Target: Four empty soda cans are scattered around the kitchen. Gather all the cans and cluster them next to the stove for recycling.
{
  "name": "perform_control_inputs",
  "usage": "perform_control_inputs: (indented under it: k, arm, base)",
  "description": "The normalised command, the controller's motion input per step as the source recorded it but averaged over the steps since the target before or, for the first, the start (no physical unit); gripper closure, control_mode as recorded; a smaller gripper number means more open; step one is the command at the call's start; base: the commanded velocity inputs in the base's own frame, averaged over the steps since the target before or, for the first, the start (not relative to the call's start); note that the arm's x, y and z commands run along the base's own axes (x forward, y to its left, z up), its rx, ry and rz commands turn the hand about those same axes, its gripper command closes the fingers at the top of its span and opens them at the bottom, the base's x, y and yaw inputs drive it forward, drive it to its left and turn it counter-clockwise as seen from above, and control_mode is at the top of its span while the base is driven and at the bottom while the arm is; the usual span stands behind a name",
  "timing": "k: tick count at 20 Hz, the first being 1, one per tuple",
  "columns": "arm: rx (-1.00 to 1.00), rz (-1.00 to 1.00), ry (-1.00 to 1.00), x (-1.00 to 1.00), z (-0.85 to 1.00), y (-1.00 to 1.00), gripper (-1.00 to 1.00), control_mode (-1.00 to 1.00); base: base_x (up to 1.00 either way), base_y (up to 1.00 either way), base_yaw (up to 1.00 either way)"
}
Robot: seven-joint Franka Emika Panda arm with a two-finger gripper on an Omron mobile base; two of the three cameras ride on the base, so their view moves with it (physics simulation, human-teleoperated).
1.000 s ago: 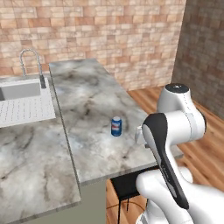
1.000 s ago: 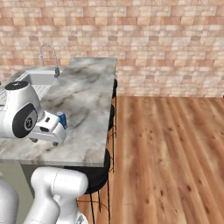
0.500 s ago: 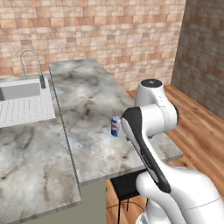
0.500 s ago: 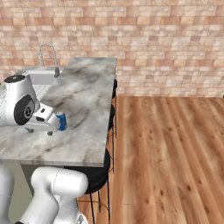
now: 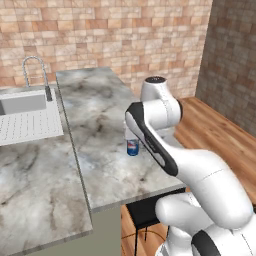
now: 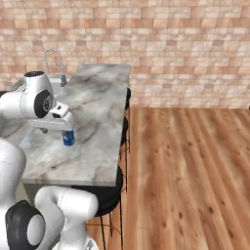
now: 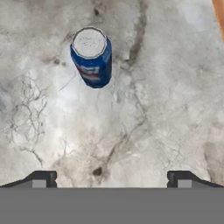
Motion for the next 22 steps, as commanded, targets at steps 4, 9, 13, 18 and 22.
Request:
perform_control_inputs:
  k: [4,9,13,18,22]
  arm:
    - [-0.01,0.01,0.00,0.73,-0.04,0.35,-1.00,-1.00]
    - [-0.01,0.06,0.02,0.67,-0.09,-0.01,-1.00,-1.00]
    - [0.01,0.02,0.04,0.60,-0.27,-0.13,-1.00,-1.00]
    - [0.02,0.00,0.00,0.38,-0.31,0.01,-1.00,-1.00]
    - [0.04,-0.01,0.02,0.22,-0.24,0.11,-1.00,-1.00]
  base:
    - [0.00,0.00,0.00]
    - [0.00,0.00,0.00]
    - [0.00,0.00,0.00]
    - [0.00,0.00,0.00]
    - [0.00,0.00,0.00]
